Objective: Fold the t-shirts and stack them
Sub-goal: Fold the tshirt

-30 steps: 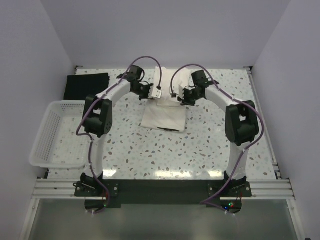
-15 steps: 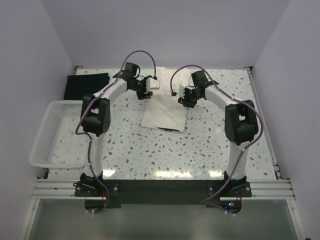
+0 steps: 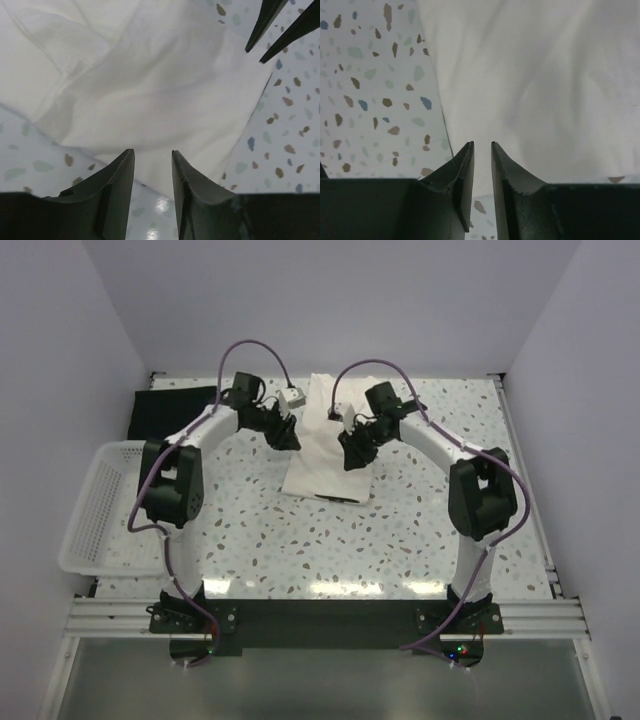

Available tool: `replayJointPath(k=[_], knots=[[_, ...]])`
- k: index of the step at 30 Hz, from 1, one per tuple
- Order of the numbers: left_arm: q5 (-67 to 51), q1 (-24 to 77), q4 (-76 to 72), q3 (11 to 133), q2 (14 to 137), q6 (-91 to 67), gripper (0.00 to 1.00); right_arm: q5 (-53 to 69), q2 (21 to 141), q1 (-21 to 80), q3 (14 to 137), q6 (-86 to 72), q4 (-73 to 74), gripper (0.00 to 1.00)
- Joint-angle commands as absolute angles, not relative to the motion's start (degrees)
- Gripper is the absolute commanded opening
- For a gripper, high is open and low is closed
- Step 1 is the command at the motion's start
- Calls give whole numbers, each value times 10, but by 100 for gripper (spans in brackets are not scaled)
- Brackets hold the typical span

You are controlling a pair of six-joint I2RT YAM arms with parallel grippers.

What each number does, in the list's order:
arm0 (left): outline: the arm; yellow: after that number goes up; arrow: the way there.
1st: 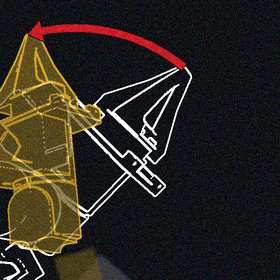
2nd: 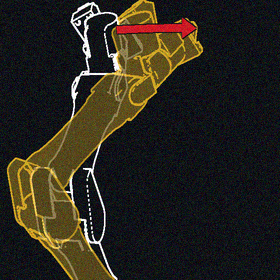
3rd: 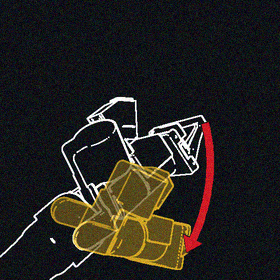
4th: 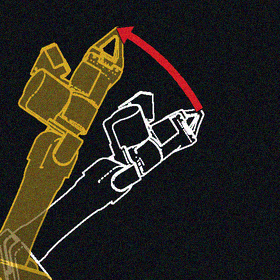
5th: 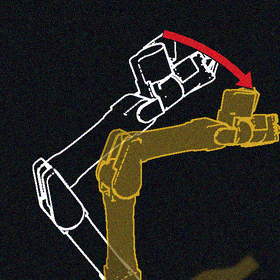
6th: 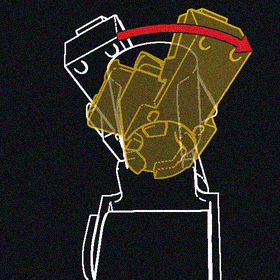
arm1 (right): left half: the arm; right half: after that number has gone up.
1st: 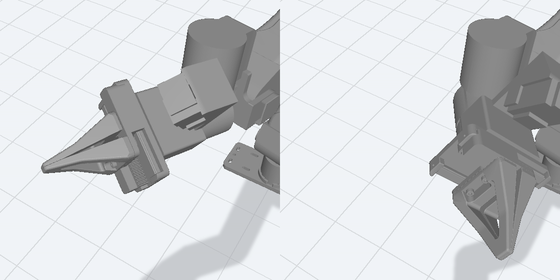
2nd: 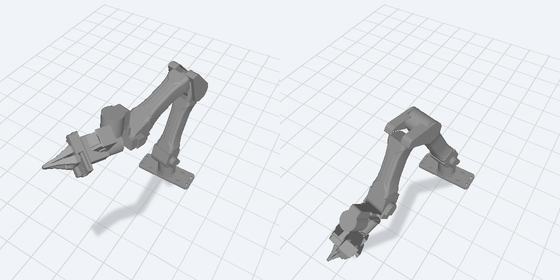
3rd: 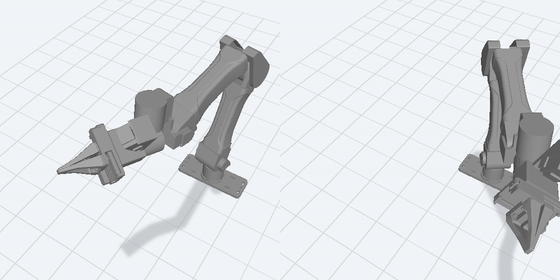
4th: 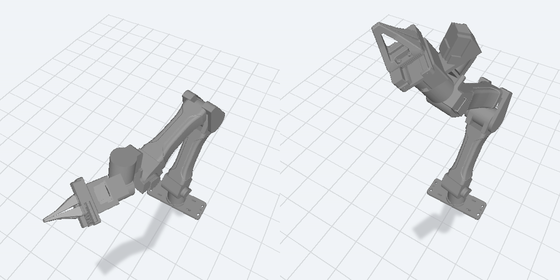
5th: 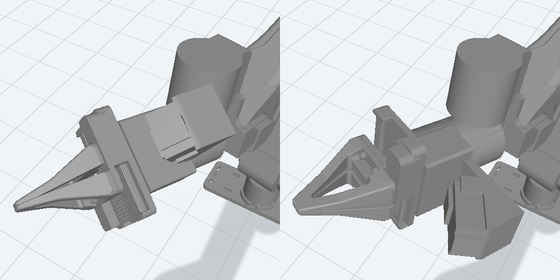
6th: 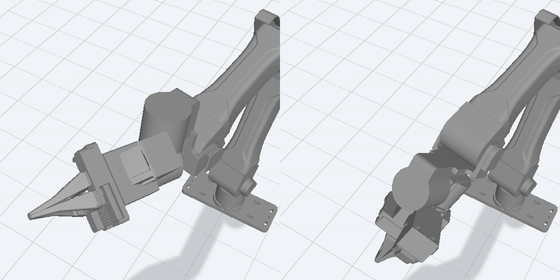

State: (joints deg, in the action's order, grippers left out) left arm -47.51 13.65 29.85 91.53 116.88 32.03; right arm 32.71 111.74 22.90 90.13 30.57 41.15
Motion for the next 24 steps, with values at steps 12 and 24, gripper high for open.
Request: replayJointPath(k=[12, 24], knots=[[-547, 139, 278, 711, 1190, 90, 30, 332, 1231, 195, 818, 153, 422, 21], [-538, 134, 231, 635, 1130, 55, 25, 329, 1107, 167, 768, 323, 490, 35]])
